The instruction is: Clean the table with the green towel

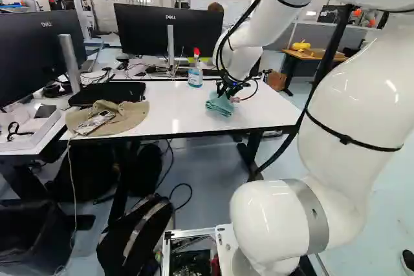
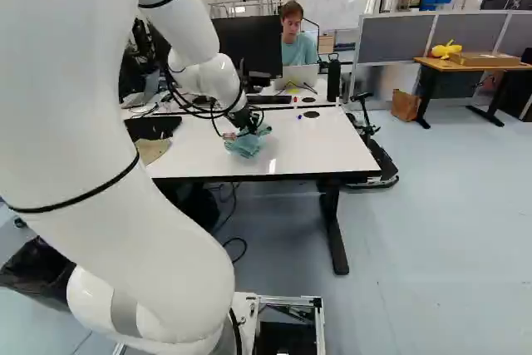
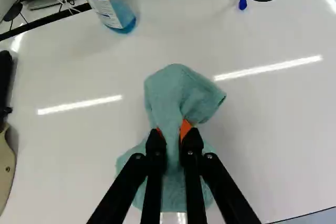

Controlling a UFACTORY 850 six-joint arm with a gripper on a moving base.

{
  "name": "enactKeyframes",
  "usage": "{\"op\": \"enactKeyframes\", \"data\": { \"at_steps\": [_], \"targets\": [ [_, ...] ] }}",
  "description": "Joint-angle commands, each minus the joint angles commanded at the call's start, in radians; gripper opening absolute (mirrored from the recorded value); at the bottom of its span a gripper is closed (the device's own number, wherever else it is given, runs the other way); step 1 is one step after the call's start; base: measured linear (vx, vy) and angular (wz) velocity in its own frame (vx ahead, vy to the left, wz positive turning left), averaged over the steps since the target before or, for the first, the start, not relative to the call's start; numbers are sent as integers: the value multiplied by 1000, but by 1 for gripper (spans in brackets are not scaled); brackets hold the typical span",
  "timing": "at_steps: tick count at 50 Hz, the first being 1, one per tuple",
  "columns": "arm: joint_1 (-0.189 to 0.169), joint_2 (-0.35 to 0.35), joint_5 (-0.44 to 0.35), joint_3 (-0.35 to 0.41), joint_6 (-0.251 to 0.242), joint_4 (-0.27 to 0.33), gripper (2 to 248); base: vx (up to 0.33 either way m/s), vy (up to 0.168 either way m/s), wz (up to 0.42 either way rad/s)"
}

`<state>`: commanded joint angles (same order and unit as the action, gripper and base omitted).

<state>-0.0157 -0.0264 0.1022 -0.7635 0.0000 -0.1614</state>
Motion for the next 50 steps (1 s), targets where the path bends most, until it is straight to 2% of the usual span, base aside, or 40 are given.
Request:
{"op": "enactKeyframes", "data": {
  "at_steps": [22, 50],
  "targets": [
    [1, 106, 0, 106, 0, 0, 46, 0, 0, 0],
    [0, 108, 0, 108, 0, 0, 46, 0, 0, 0]
  ]
}}
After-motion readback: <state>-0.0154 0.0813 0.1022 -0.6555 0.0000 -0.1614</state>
